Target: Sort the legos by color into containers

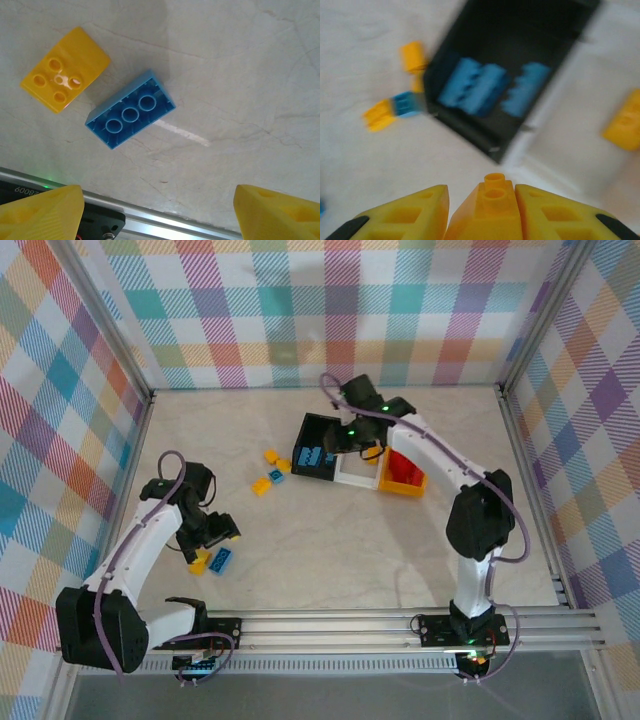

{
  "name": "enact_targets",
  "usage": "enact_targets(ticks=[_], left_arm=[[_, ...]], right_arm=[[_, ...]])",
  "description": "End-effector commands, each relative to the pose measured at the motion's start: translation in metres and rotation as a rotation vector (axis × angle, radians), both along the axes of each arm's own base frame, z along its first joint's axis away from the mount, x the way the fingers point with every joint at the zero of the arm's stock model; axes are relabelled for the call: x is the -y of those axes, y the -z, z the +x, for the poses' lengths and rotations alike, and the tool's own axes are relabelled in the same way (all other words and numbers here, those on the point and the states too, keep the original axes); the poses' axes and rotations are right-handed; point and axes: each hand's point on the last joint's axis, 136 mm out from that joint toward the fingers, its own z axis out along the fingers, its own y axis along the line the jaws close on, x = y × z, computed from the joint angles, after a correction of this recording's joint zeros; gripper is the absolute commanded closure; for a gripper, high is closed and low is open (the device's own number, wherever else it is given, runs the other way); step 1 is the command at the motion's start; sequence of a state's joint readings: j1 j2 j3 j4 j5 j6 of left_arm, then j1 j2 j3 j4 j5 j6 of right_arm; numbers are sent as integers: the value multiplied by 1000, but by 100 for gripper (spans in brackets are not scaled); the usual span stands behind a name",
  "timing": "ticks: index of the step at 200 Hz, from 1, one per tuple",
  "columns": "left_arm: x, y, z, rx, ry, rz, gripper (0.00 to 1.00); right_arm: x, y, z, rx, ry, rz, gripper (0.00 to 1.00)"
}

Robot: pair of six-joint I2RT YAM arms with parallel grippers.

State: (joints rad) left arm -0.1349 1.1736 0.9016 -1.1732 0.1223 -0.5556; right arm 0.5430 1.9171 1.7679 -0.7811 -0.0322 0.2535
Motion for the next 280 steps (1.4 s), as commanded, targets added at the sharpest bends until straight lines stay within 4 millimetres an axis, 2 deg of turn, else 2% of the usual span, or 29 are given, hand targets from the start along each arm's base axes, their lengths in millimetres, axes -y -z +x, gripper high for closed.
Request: enact_targets(ticks=[1,28,61,83,108,140,174,246,264,280], left_arm=[[-2,7,-16,-72,-7,-1,21],[-10,16,-25,-115,7,46,21],[-8,23,-11,-119,13,61,20],[-7,35,-5,-144,14,58,20],[-6,39,7,-147,51,71,20],[-11,50,13,-199,144,131,21],[-5,65,18,-247,211,142,23],[26,85,21,-259,293,110,31],[41,86,22,-250,291,66,41],[53,85,25,-229,301,57,44]], right_arm=[[7,40,5,-75,6,-26,61],[8,56,22,-87,14,-16,60],[8,72,33,-116,30,-20,59],[7,76,34,-133,33,-22,50],[10,68,30,-129,31,-23,44],[16,45,20,-92,35,-2,42],[23,34,5,-79,34,6,41],[32,33,-10,-80,35,7,40],[32,32,-11,-81,36,9,40],[32,31,-11,-80,37,12,40]])
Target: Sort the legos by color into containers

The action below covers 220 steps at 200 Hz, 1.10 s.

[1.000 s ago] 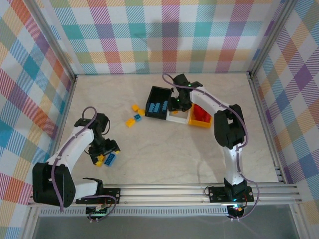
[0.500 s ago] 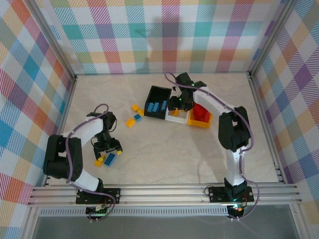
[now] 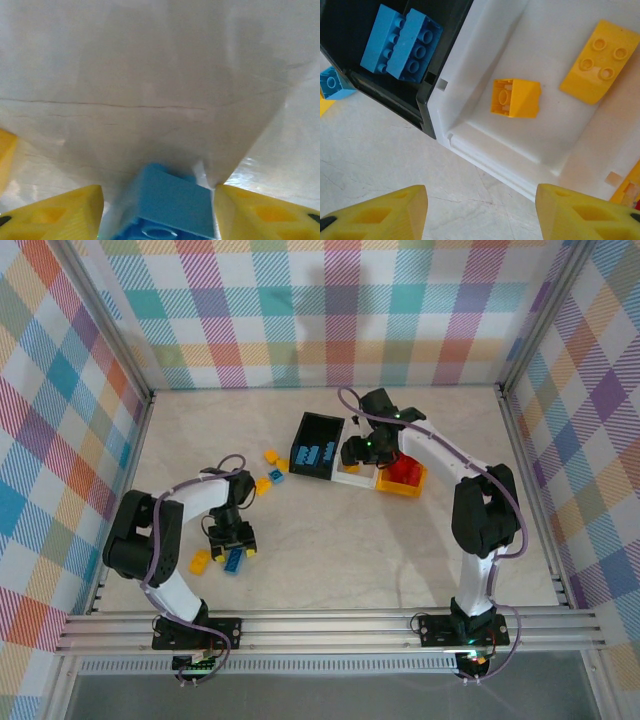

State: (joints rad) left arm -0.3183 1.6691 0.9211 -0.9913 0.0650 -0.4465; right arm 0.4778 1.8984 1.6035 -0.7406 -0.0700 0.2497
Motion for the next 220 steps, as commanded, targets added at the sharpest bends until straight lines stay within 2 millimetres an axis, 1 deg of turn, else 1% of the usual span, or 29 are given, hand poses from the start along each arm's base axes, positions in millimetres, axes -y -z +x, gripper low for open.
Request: enact_targets(ticks=[1,12,24,37,44,55,63,86,98,109,121,133,140,151,156,161,170,179,184,189,191,192,196,207,211,220], left_arm=[[23,-4,10,31,0,-56,45],[25,-3,10,28,5,-42,49],[25,1,9,13,7,-29,56],[24,6,6,-10,12,-21,59],[24,7,5,-20,16,-17,62],[23,8,4,-27,20,-14,67],[24,8,4,-23,21,-14,68],[30,1,13,4,9,-41,70],[37,-7,21,21,3,-67,70],[46,-19,33,50,-2,-98,70],[58,-37,52,99,-10,-143,70],[73,-61,80,178,-14,-198,70],[82,-73,96,214,-17,-224,70],[98,-96,127,285,-21,-275,70],[105,-103,140,309,-25,-296,70],[112,-111,153,337,-29,-317,70],[125,-121,177,376,-39,-351,70],[137,-128,199,412,-44,-381,70],[143,-132,211,431,-48,-395,70],[148,-134,222,447,-47,-405,70],[150,-136,227,456,-47,-410,70],[151,-137,229,460,-47,-411,70],[156,-139,238,475,-44,-420,70],[167,-136,259,495,-40,-434,70],[172,-137,265,501,-36,-444,70],[180,-130,278,505,-32,-452,70]], right_arm=[[-2,-16,-1,27,-4,35,40],[-2,-17,-2,27,-3,39,40],[-2,-19,-1,32,-3,42,40],[-2,-22,-2,39,-1,43,40],[-2,-24,-1,44,0,43,40],[0,-28,-2,51,1,42,40],[1,-31,-2,58,1,41,40],[5,-44,-6,77,3,45,40],[9,-54,-10,89,3,50,40],[14,-64,-15,103,9,56,39],[20,-74,-22,115,22,74,38],[23,-86,-31,144,19,117,37],[25,-92,-37,171,21,139,35],[26,-102,-46,221,17,188,32],[26,-104,-51,242,8,213,31],[26,-110,-55,277,0,243,30],[25,-115,-64,322,-9,292,28],[25,-122,-71,381,-18,341,24],[26,-128,-73,414,-13,369,19],[28,-128,-77,429,-5,385,12],[28,-130,-79,443,-7,399,6],[28,-130,-79,443,-7,399,6],[29,-132,-82,461,-9,414,1],[32,-137,-90,488,-10,433,0],[33,-138,-92,492,-6,431,0],[37,-142,-96,499,-2,428,0]])
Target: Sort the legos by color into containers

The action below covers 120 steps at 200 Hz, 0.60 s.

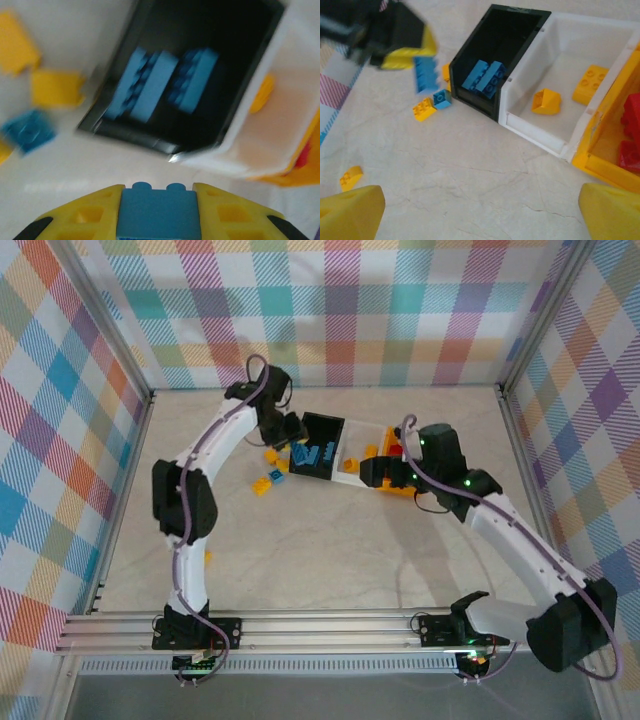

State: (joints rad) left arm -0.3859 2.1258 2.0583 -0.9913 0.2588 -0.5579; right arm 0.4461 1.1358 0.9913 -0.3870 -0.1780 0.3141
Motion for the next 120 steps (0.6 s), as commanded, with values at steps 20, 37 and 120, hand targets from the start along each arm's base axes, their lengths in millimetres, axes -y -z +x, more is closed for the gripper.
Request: enact_targets(ticks=[20,37,120], left_arm=[[35,29,37,-18,17,-21,70],[42,39,46,-8,14,-18,68],[43,0,37,87,119,21,37]], right_arm=[[1,-40,-9,131,-7,83,0],[7,-44,-16,133,-2,69,0],[4,-18,-17,33,9,67,0]])
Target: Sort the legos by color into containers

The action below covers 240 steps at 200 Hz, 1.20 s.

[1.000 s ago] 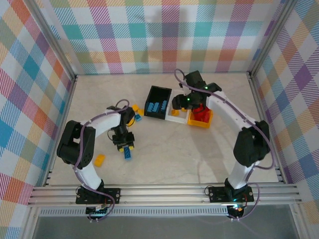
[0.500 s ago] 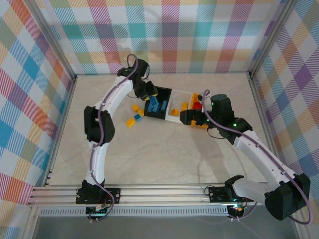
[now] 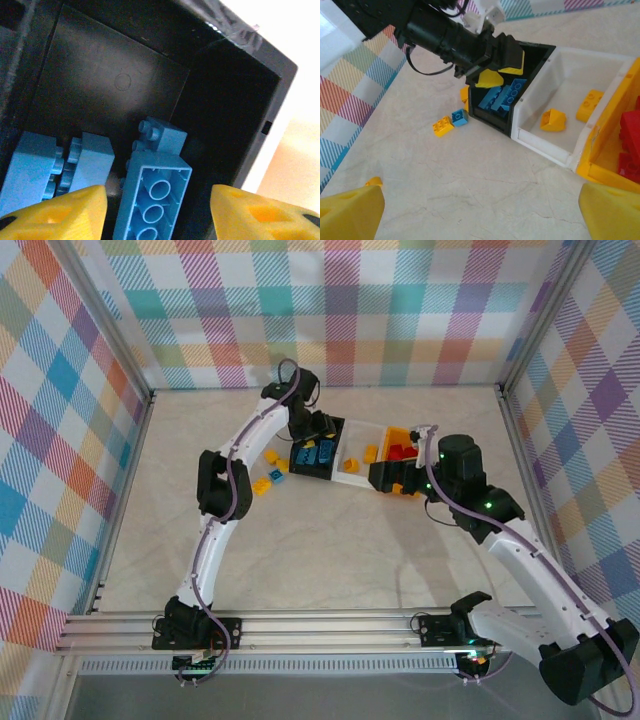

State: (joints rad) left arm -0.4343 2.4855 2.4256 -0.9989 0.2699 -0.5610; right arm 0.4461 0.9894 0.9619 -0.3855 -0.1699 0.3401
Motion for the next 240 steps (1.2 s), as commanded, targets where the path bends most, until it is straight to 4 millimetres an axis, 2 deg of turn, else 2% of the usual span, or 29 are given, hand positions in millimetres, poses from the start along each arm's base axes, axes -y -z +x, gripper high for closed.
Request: enact_targets(ticks=[1,26,46,87,126,166,240], left_arm=[[-11,-61,-15,92,69,34,36],[-43,-85,-42,106,127,169,32],[-70,-89,-72,103,179,259,27],[-118,-66,-132,46,273,378,21],[-147,-31,-163,5,345,448,20],[-161,2,-166,-37,424,513,19],[-160,34,-132,-56,458,531,19]], right_arm=[[-7,16,3,-62,-15,4,0],[-21,24,10,-98,-64,14,0],[-33,28,16,-120,-108,32,0],[-48,28,19,-123,-166,44,0],[-53,42,11,-194,-198,21,0],[-55,53,4,-234,-206,8,0],[-64,59,3,-267,-207,-11,0]])
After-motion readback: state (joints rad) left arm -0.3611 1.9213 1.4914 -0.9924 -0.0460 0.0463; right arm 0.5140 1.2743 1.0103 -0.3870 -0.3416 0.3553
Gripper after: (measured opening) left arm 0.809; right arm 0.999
